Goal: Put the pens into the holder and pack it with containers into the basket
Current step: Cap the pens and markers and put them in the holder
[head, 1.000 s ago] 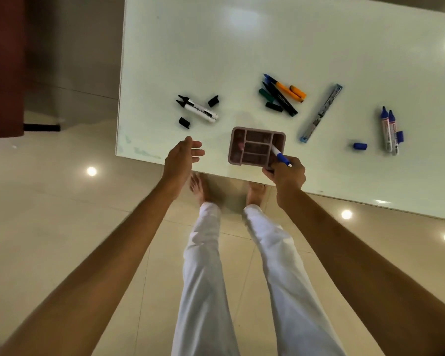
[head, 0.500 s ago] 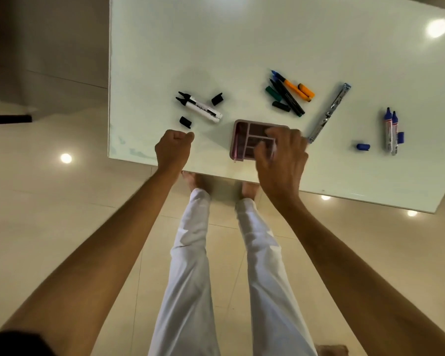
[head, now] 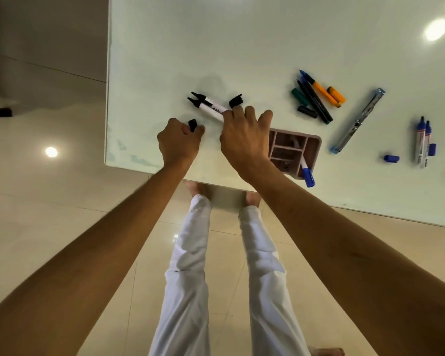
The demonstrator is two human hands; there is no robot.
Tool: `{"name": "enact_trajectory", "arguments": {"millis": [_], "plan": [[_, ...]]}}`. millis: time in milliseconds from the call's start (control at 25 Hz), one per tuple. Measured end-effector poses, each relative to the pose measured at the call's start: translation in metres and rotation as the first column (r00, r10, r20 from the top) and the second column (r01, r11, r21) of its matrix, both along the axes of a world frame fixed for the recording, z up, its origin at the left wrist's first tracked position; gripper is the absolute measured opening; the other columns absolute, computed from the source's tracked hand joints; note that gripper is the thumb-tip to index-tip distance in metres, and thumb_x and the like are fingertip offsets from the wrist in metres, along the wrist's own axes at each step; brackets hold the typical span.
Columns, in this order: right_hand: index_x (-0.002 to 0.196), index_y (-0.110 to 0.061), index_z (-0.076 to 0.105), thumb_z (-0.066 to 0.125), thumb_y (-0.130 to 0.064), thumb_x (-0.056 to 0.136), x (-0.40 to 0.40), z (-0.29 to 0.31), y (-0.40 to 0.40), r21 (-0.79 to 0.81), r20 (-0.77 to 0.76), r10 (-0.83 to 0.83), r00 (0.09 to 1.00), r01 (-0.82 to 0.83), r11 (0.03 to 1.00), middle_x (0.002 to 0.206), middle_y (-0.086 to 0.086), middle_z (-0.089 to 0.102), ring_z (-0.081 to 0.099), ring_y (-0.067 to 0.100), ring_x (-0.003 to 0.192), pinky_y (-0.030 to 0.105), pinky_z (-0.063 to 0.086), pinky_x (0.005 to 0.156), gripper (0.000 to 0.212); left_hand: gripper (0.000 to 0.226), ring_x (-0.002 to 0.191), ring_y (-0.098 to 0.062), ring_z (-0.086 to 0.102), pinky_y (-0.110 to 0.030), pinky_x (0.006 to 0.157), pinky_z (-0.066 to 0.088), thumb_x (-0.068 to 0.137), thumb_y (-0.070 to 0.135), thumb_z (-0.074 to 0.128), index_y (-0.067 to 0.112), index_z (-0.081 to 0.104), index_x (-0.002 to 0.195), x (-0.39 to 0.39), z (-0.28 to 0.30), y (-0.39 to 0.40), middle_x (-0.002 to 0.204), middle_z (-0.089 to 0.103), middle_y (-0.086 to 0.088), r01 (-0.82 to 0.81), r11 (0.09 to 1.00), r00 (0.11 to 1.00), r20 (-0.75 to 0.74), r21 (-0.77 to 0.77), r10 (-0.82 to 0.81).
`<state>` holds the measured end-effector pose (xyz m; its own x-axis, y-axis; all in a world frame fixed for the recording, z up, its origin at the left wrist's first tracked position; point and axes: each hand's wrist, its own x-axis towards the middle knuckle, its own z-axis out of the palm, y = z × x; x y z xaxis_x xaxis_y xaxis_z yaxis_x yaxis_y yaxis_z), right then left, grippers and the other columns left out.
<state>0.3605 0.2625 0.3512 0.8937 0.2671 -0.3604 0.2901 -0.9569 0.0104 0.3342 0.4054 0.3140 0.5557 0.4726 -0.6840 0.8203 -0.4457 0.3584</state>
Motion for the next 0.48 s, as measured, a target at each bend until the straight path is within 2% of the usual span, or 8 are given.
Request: {"name": "enact_trajectory", "arguments": {"millis": [80, 120, 200, 240, 360, 480], "plan": [[0.105, -0.011, 0.067, 0.065, -0.016, 0.087, 0.003, 0.0, -0.002, -0.073, -0.051, -0.033, 0.998, 0.03, 0.997, 0.098, 0.007, 0.065, 0.059, 0.029, 0.092, 0.053, 0.04, 0.091, 0.019, 0.034, 0.084, -0.025, 0.072, -0.037, 0.081, 0.058, 0.087, 0.043, 0.075, 0.012, 0.063, 0.094, 0.0, 0.003, 0.004, 0.085, 0.073, -0.004, -0.033, 0.998, 0.999, 0.007, -0.048, 0.034], [0.103, -0.012, 0.066, 0.066, -0.015, 0.087, 0.004, 0.0, -0.005, -0.096, -0.071, -0.043, 0.997, 0.037, 0.995, 0.096, 0.006, 0.064, 0.058, 0.028, 0.091, 0.053, 0.04, 0.093, 0.017, 0.031, 0.079, -0.024, 0.076, -0.042, 0.082, 0.064, 0.086, 0.04, 0.076, 0.013, 0.062, 0.092, 0.002, 0.005, 0.006, 0.087, 0.075, -0.006, -0.129, 0.983, 0.991, 0.002, -0.127, 0.131], [0.099, -0.013, 0.065, 0.068, -0.013, 0.086, 0.005, -0.002, -0.01, -0.12, -0.097, -0.042, 0.994, 0.03, 0.992, 0.089, 0.005, 0.062, 0.056, 0.027, 0.09, 0.053, 0.039, 0.094, 0.013, 0.022, 0.071, -0.021, 0.079, -0.044, 0.082, 0.067, 0.089, 0.031, 0.076, 0.014, 0.064, 0.093, 0.005, 0.016, 0.01, 0.089, 0.076, -0.008, -0.35, 0.885, 0.936, -0.072, -0.308, 0.345], [0.098, -0.013, 0.065, 0.069, -0.014, 0.087, 0.006, -0.003, -0.011, -0.13, -0.109, -0.036, 0.993, 0.022, 0.991, 0.085, 0.005, 0.062, 0.056, 0.027, 0.089, 0.053, 0.039, 0.095, 0.012, 0.018, 0.073, -0.02, 0.08, -0.042, 0.083, 0.067, 0.09, 0.029, 0.076, 0.014, 0.067, 0.096, 0.006, 0.02, 0.015, 0.091, 0.077, -0.008, -0.39, 0.848, 0.919, -0.101, -0.359, 0.38], [0.094, -0.017, 0.063, 0.065, -0.016, 0.088, 0.012, -0.002, -0.011, -0.126, -0.146, -0.046, 0.988, 0.027, 0.992, 0.071, 0.001, 0.057, 0.05, 0.025, 0.08, 0.052, 0.036, 0.097, 0.006, 0.016, 0.086, -0.019, 0.082, -0.04, 0.09, 0.066, 0.094, 0.029, 0.073, 0.016, 0.074, 0.104, 0.008, 0.028, 0.028, 0.103, 0.082, -0.005, -0.347, 0.832, 0.937, -0.117, -0.433, 0.33], [0.101, -0.016, 0.064, 0.065, -0.021, 0.087, 0.016, 0.0, -0.01, -0.088, -0.129, -0.063, 0.99, 0.051, 0.995, 0.078, 0.002, 0.063, 0.055, 0.026, 0.086, 0.053, 0.035, 0.098, 0.015, 0.026, 0.087, -0.021, 0.081, -0.04, 0.091, 0.065, 0.094, 0.028, 0.071, 0.022, 0.07, 0.119, 0.011, 0.034, 0.036, 0.103, 0.083, 0.0, -0.31, 0.837, 0.95, -0.118, -0.45, 0.289]]}}
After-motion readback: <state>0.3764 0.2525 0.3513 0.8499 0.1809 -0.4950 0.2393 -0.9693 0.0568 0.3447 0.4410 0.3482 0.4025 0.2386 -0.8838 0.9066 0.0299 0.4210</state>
